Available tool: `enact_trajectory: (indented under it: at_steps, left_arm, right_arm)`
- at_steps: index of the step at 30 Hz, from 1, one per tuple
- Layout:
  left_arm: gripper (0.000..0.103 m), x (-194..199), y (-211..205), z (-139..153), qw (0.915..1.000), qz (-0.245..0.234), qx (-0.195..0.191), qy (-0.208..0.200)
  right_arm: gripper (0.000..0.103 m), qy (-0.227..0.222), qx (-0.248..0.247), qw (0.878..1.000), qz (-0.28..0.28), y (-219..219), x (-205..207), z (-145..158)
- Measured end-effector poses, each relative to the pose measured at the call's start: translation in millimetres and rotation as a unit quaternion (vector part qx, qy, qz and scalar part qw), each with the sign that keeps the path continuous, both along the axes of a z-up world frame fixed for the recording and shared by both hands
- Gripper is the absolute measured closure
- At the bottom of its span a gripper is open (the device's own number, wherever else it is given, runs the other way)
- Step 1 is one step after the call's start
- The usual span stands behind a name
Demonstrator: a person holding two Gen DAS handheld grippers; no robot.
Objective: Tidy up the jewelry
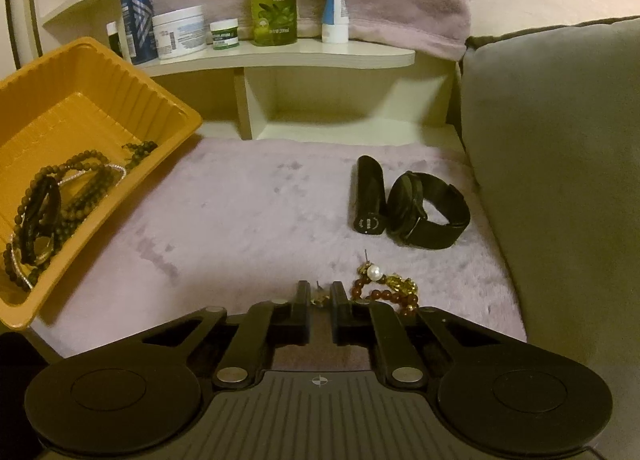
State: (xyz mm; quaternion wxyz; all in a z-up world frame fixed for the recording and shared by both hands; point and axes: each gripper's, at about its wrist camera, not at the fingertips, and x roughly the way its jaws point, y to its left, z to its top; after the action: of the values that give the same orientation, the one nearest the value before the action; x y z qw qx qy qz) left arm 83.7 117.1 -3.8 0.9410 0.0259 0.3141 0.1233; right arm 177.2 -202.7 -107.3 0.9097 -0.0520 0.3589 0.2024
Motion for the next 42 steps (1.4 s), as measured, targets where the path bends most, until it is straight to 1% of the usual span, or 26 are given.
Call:
enact_trajectory:
  at_steps: [4, 8, 11, 15, 22, 23, 29, 34, 42]
  left_arm:
    - [0.097, -0.2, 0.3, -0.1, 1.0000, 0.000, 0.000, -0.001]
    - [0.097, 0.0, 0.0, 0.1, 1.0000, 0.000, 0.000, 0.000]
    - [0.097, -0.1, 0.2, 0.2, 1.0000, 0.000, -0.001, 0.000]
    - [0.097, -0.1, 0.5, 0.5, 1.0000, 0.001, -0.002, -0.001]
    - [0.097, -0.5, 2.4, 0.3, 1.0000, 0.001, -0.006, -0.002]
    - [0.097, -0.7, 2.6, 0.3, 1.0000, 0.001, -0.006, -0.002]
    - [0.097, -1.2, 3.7, -0.1, 1.0000, 0.001, -0.009, -0.002]
    - [0.097, -1.3, 3.9, -0.2, 1.0000, 0.001, -0.009, -0.002]
    - [0.097, -1.4, 4.1, -0.3, 0.9999, 0.001, -0.010, -0.002]
  right_arm:
    - [0.094, -0.010, 0.023, 0.999, 0.025, 7.7, -5.6, 19.0]
    - [0.094, -0.023, 0.055, 0.995, 0.075, 25.2, -12.2, 44.0]
    - [0.094, -0.026, 0.083, 0.988, 0.128, 42.4, -18.7, 58.8]
    - [0.094, -0.030, 0.100, 0.976, 0.189, 67.7, -26.0, 71.4]
    - [0.094, -0.031, 0.112, 0.960, 0.256, 107.6, -32.4, 83.1]
    - [0.094, -0.037, 0.121, 0.956, 0.265, 112.1, -33.4, 83.9]
    - [0.094, -0.020, 0.127, 0.947, 0.296, 135.7, -33.8, 80.6]
    - [0.094, -0.009, 0.125, 0.944, 0.306, 151.0, -33.5, 75.7]
    - [0.094, -0.006, 0.132, 0.940, 0.313, 158.3, -32.9, 75.1]
